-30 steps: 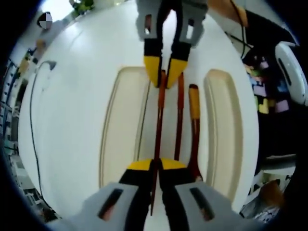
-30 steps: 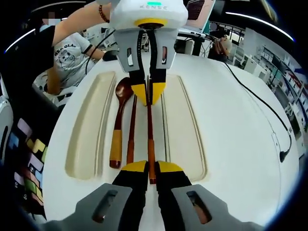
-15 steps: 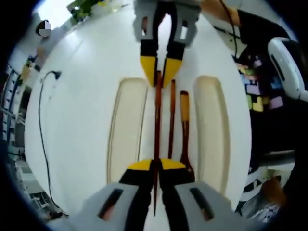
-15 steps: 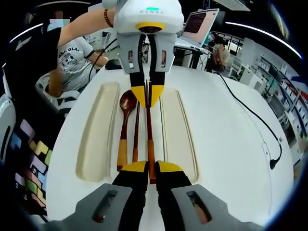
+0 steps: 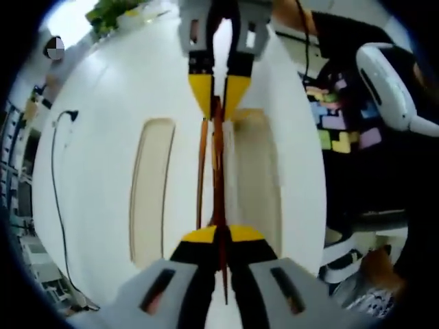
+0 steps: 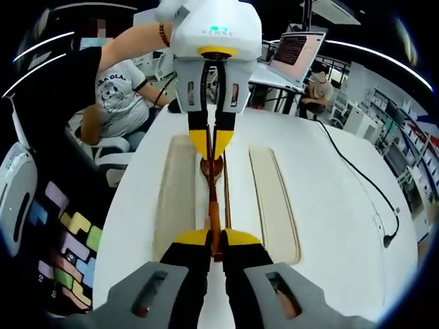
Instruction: Arrange the utensils inside the cutlery case until each visible utensil rests in its matching compartment.
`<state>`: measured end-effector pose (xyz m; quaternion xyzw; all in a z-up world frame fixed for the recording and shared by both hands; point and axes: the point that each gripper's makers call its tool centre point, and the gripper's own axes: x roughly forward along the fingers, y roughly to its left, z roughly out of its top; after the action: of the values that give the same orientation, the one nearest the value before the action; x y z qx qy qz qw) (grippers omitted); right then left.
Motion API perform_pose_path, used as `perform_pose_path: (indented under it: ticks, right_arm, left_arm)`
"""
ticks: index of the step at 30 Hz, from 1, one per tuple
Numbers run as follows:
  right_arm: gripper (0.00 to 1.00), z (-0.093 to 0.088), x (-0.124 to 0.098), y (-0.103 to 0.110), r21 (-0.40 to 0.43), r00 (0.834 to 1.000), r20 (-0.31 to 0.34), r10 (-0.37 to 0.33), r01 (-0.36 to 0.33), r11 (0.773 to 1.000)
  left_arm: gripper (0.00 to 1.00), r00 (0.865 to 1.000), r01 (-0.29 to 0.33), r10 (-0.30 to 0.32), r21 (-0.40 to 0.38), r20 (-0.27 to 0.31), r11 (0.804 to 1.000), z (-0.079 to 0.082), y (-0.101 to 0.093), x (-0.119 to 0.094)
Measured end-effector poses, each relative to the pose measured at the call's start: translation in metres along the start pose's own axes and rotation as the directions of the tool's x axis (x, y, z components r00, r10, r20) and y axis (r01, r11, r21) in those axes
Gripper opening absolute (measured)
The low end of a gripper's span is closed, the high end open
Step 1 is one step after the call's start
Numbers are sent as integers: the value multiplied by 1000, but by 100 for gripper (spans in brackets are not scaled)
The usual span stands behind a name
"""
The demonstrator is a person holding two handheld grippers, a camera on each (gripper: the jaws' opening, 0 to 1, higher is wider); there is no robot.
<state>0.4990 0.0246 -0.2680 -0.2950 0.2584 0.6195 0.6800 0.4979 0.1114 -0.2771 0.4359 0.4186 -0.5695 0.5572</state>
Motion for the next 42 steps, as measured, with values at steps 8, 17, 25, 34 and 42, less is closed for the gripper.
perform_pose_path:
  ticks: [8, 17, 25, 34, 42]
  right_arm:
    - [4, 1, 6, 17, -10, 1000, -8, 23, -23, 1000]
    - [4, 1, 13, 29, 18, 998, 17, 65, -66, 998]
    - [5, -7, 18, 36, 42, 997, -7, 82, -81, 996]
    - [5, -20, 18, 40, 75, 995, -17, 96, -95, 993]
    - [5, -25, 15, 45, 89, 994, -18, 108, -106, 990]
  left_arm:
    - [4, 1000, 15, -15, 1, -7, 1000, -6, -17, 4]
    - [4, 1000, 31, -31, -24, 0, 999, -13, -32, 5]
    - [4, 999, 41, -41, -28, 16, 999, -12, -37, 13]
    - [4, 998, 46, -44, -32, 51, 998, -6, -38, 21]
    - [4, 995, 59, -55, -39, 88, 997, -2, -41, 22]
